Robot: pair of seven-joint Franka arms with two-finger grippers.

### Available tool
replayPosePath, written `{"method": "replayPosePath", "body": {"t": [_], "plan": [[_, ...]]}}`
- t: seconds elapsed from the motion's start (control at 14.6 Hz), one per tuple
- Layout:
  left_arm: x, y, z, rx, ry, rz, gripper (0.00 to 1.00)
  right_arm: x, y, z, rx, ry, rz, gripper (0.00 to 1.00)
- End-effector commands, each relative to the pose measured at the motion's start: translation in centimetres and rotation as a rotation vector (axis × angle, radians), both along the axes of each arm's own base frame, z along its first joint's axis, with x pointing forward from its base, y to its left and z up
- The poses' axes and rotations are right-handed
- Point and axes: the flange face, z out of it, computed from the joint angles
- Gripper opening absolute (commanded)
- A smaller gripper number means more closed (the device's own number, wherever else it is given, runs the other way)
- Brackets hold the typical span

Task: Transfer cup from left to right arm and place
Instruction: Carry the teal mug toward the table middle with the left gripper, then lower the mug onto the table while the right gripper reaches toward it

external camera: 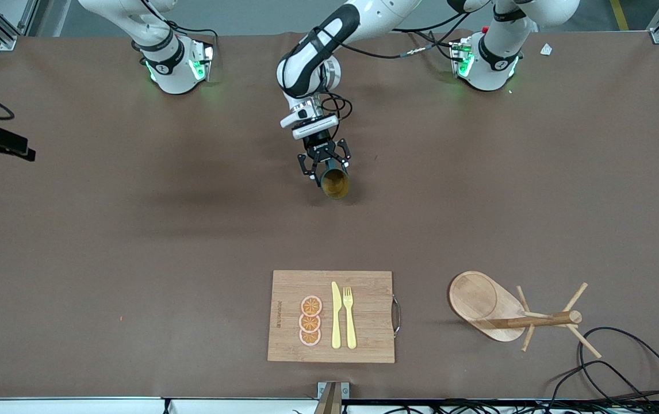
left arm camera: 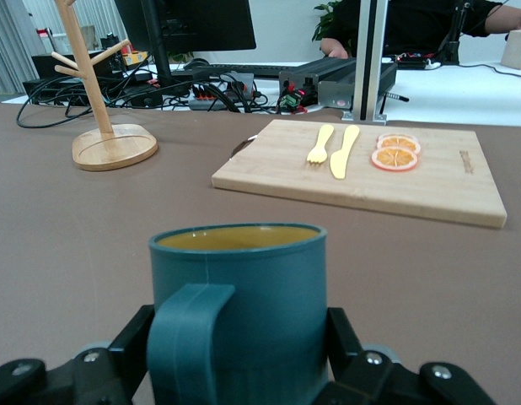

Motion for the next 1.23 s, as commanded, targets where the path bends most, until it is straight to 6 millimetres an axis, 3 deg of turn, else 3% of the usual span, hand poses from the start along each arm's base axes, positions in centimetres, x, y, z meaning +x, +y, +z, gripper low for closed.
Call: {"method": "replayPosePath", "body": {"t": [0.0,0.07,0.27,0.41,0.48,0.61,0.82,0.96,1.16], "plan": [[-1.3,0.0,-1.6,0.035,-0.034,-0.023,0.78,2.3,-0.9,-3.6,0.01,0.029,-0.014,1.0],[-1.7,0.0,-2.0,0.04,-0.031,-0.03,0.78,3.1,-1.1,-5.0,0.005,0.034,-0.014,1.0],[-3.0,-0.1,-2.8,0.057,-0.033,-0.041,0.83,4.5,-0.4,-5.5,-0.032,-0.043,0.007,1.0],[-4.6,-0.4,-3.5,0.052,-0.031,-0.055,0.99,5.2,0.5,-8.2,-0.018,-0.021,-0.001,1.0],[-5.5,-0.7,-3.6,0.042,-0.025,-0.055,0.99,5.7,1.5,-9.4,-0.005,-0.018,-0.004,1.0],[-6.6,-0.4,-3.6,0.054,-0.01,-0.001,1.0,6.2,4.3,-10.9,0.0,-0.005,-0.067,1.0],[-8.1,-1.2,-2.4,0.032,0.032,0.038,1.0,6.3,10.1,-13.0,-0.025,0.024,-0.122,1.0],[-9.3,-2.7,-0.9,-0.026,0.097,0.1,1.0,5.8,13.9,-15.6,-0.031,0.013,-0.122,1.0],[-11.5,-3.9,3.1,-0.078,0.122,0.139,1.0,4.7,19.6,-18.0,-0.022,0.0,-0.075,1.0]]}}
